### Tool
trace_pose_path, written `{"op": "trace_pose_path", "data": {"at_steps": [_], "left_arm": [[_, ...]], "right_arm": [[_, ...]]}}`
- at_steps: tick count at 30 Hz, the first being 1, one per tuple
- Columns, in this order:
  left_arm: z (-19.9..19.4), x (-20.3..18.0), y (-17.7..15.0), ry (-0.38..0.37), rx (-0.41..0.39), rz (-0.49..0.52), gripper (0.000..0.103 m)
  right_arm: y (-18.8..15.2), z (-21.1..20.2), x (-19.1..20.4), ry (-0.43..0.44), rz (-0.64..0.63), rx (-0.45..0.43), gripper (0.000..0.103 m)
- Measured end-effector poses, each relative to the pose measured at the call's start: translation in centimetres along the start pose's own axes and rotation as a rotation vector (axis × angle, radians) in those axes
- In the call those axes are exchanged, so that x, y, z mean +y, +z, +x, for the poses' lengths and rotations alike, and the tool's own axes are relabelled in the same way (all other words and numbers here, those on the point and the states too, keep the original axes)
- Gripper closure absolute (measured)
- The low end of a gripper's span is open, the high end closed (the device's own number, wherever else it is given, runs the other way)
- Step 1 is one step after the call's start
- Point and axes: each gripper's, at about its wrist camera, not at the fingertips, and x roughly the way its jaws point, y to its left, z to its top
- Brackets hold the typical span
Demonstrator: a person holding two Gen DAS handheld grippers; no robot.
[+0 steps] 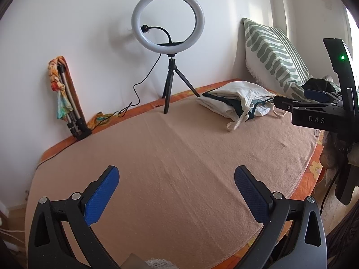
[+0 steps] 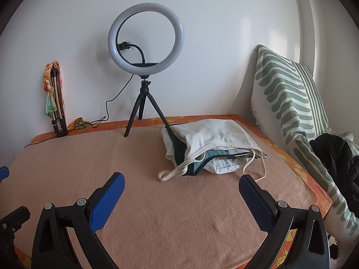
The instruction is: Fold small clothes
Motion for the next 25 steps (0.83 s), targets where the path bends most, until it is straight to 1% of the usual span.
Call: {"op": "trace_pose_path", "data": {"at_steps": [7, 11, 18, 25], "left_arm": [[-0.21, -0.10, -0.05, 0.004, -0.008, 0.004, 0.001], [-0.51, -0.19, -0.10, 0.009, -0.027, 0.018, 0.001], [-0.49, 0.01, -0.11, 0.012, -0.023, 0.013, 0.001], [-0.70, 0.27, -0.17, 0.012, -0.037, 0.013, 0.001]], "right_arm": [[0.06, 0.01, 0.04, 0.000, 0.001, 0.001, 0.000], [0.03, -0.02, 0.03, 0.001, 0.000, 0.001, 0.000], [0.04, -0.03, 0.14, 0.001, -0.002, 0.001, 0.000], [0.13, 0.14, 0.52, 0.007, -0.006, 0.002, 0.000]]}}
